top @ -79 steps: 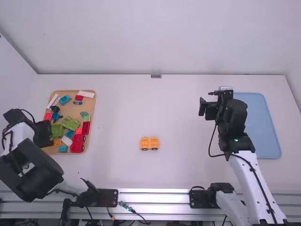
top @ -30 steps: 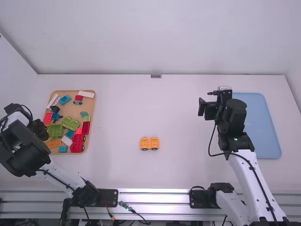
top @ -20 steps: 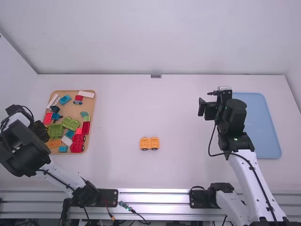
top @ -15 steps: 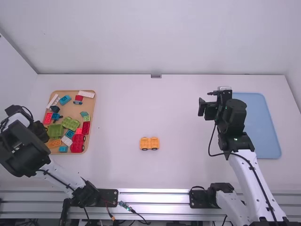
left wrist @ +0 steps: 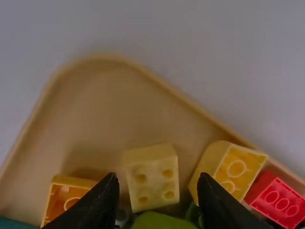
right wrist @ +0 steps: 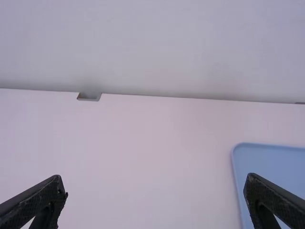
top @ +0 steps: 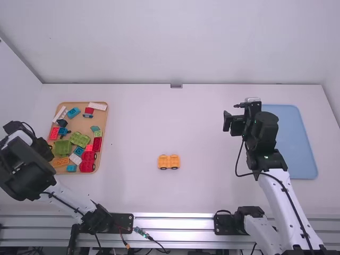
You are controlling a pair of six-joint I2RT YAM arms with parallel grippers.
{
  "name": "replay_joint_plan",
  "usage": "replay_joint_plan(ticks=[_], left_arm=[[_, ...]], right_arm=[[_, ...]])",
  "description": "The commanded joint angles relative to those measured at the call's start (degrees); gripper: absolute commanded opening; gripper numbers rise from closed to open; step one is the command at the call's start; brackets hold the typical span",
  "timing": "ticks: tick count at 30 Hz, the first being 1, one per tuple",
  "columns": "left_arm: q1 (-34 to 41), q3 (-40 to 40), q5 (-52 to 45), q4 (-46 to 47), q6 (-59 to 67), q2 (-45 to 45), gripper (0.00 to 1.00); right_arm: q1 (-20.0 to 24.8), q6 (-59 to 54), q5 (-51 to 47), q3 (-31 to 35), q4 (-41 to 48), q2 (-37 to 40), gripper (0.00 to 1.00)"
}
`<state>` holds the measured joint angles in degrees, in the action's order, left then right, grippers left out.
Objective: Assemble lego blocks to make yellow taxi
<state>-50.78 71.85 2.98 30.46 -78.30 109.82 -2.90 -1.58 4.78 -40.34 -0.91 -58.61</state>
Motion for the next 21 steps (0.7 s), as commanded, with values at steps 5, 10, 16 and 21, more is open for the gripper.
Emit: replay_joint_plan(ticks=[5,10,16,21], left_arm=[[0.11,-3.87,-0.98,-2.71,-0.1,0.72,0.44],[-0.15,-4.72,-0.98,-4.59,-0.5,0.72,0.44],[0.15,-6.6,-2.16,-7.58,-0.5,0.72,0.45],[-0.24,-9.7,-4.39,-12.61,-0.54,0.72,0.44]], right_arm=[[-0.15,0.09,0.37,-1.7,0.04,-0.19,0.99],[-0.17,0.09,0.35,-1.7,0.07,-0.19,0.99],[-0.15,0.11,0.39,-1.7,0.11,0.0,0.99],[-0.15,0.11,0.39,-1.7,0.31,0.0,0.99]])
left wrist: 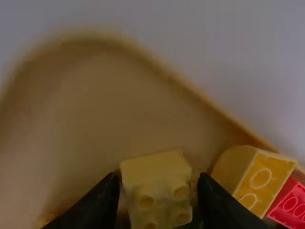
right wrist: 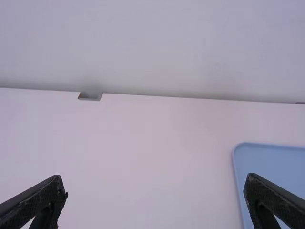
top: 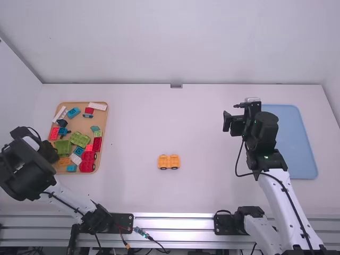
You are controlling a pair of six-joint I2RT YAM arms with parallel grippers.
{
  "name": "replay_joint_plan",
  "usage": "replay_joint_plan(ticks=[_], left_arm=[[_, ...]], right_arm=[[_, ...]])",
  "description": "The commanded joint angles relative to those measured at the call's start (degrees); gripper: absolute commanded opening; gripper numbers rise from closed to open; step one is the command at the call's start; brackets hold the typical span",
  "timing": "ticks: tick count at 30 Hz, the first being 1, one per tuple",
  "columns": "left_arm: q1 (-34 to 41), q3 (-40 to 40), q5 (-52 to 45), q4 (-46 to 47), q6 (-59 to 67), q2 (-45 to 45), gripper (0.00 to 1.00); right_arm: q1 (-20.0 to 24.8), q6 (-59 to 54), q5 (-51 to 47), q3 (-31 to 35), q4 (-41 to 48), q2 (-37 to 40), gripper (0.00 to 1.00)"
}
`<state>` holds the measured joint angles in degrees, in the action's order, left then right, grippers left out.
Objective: Assemble lego blocks to make yellow taxi
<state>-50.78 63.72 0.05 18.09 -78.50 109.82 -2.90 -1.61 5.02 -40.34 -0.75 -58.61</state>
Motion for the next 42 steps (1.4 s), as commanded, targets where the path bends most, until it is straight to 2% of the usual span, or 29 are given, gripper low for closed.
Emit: replay_joint_plan(ticks=[1,5,8,15,23,34,42], left_arm=[[-0.28,-2.03,-1.75,-0.94,-0.32,0.72,0.44],[0.15,-3.5,-1.97,-3.85,-0.32,0.72,0.41],[-0.39,-3.54,-2.1,-3.52,-0.3,0.72,0.33],[-0.39,-3.58,-1.81,-3.39,-0.28,0.7,0.22],[-0.39,-3.39,-2.19,-2.51,-0.28,0.68,0.17],[-0.7,7.26,-1.7,12.5,-0.28,0.68,0.02],[-0.55,17.05,2.21,24.7,-0.23,0.59,0.02]], right_arm=[[-0.15,0.13,0.15,-1.7,0.15,0.0,0.99],[-0.15,0.13,0.15,-1.7,0.17,0.0,0.99],[-0.15,0.17,0.11,-1.7,0.17,0.0,0.99],[-0.17,0.11,0.15,-1.7,0.11,0.0,0.99],[-0.15,0.13,0.13,-1.7,0.11,0.0,0.99],[-0.15,0.11,0.13,-1.7,-0.07,0.0,0.99],[-0.17,0.13,0.15,-1.7,-0.09,0.0,0.99]])
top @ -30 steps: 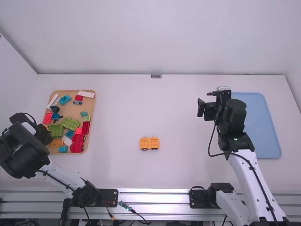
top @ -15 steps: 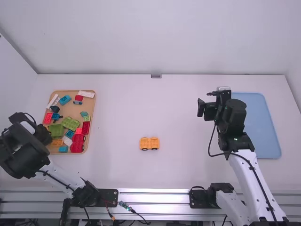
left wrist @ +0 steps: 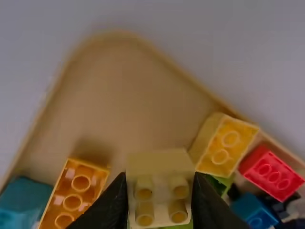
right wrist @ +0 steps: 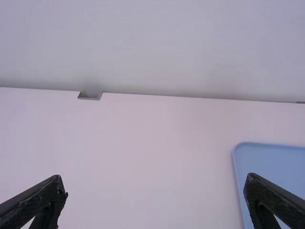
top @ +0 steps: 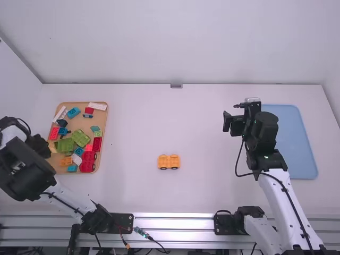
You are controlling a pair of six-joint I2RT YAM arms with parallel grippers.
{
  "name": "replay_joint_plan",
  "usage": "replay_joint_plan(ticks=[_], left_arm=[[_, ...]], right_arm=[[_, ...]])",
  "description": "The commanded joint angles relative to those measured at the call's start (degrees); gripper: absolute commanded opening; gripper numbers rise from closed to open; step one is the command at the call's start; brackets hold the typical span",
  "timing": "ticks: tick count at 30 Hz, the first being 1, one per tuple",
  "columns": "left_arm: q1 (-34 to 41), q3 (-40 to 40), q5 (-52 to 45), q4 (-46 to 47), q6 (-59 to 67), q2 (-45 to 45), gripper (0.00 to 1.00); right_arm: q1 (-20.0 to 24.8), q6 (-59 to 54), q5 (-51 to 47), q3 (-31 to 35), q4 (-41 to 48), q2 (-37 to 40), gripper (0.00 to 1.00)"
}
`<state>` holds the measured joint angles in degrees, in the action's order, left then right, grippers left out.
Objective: Assemble lego blocks to make yellow taxi
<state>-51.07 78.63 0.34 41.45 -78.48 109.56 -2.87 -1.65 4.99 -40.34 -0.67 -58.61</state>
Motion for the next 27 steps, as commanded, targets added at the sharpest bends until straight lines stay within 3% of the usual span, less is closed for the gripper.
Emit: replay_joint_plan(ticks=[1,9,17,20,27], left_arm=[[-0.33,3.67,1.86,3.34,0.03,0.85,0.02],[-0.17,4.63,-3.65,6.32,3.81,-2.25,0.02],[5.01,-9.05,-4.15,-0.57,3.77,-15.15,0.02],[10.95,-16.13,-3.89,-4.74,3.57,-23.58,0.02],[27.08,-20.76,1.86,-5.68,3.53,-32.13,0.02]], right_arm=[[-0.17,0.17,0.15,-1.7,-0.17,0.0,0.99],[-0.2,0.35,0.2,-1.7,-0.15,0.0,0.99],[-0.17,0.35,1.86,-1.7,-0.17,0.0,0.98],[-0.2,0.33,2.78,-1.7,-0.13,0.0,0.99],[-0.2,0.35,4.66,-1.7,-0.15,0.0,0.99]])
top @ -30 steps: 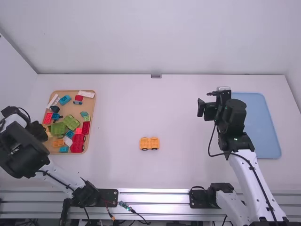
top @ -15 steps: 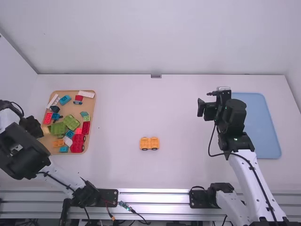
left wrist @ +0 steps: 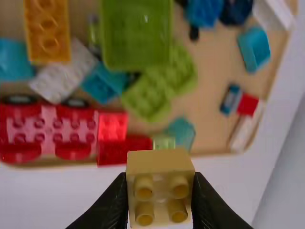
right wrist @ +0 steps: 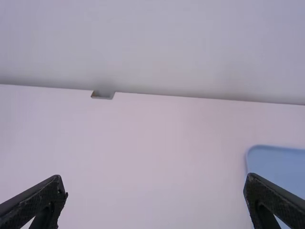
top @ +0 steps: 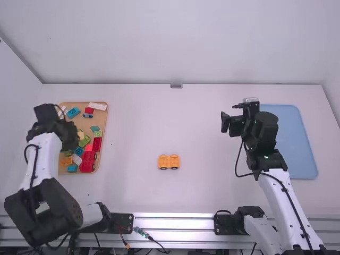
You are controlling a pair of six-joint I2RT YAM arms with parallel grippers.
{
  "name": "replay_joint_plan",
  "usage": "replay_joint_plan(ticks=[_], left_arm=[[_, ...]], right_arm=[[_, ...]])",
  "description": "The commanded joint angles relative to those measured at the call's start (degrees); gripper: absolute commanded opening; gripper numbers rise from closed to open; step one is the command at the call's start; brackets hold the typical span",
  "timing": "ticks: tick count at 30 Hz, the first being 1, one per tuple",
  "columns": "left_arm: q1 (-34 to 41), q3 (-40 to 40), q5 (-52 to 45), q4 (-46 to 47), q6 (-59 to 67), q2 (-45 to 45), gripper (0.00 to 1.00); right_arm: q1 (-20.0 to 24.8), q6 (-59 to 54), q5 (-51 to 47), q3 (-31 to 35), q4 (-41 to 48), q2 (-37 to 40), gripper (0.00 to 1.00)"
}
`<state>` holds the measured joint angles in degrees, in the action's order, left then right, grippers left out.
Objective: Assemble lego blocks to make yellow taxi
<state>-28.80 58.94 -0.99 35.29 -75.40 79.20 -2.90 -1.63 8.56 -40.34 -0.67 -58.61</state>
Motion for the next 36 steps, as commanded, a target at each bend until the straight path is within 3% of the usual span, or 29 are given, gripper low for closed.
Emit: replay_joint_plan(ticks=[1,8,11,31,34,36], left_arm=[[6.64,-1.11,3.5,0.46,0.49,-1.92,0.02],[20.37,-1.09,1.77,-0.52,-3.05,0.9,0.02],[25.94,-1.07,-0.07,-3.21,1.6,4.33,0.02],[39.69,-0.35,-5.64,1.99,42.08,7.72,0.02],[39.21,-0.35,-3.61,4.02,42.02,7.72,0.02],[39.01,-0.35,3.45,6.43,41.67,7.72,0.02]], right_arm=[[-0.15,0.33,1.09,-1.7,-0.15,0.0,0.99],[-0.15,0.33,1.09,-1.7,-0.07,0.0,0.99],[-0.15,0.33,1.07,-1.7,-0.17,0.0,0.99],[-0.2,0.33,2.16,-1.7,-0.39,0.0,0.99],[-0.15,0.33,2.16,-1.7,-0.39,0.0,0.99],[-0.15,0.33,2.16,-1.7,-0.46,0.0,0.99]])
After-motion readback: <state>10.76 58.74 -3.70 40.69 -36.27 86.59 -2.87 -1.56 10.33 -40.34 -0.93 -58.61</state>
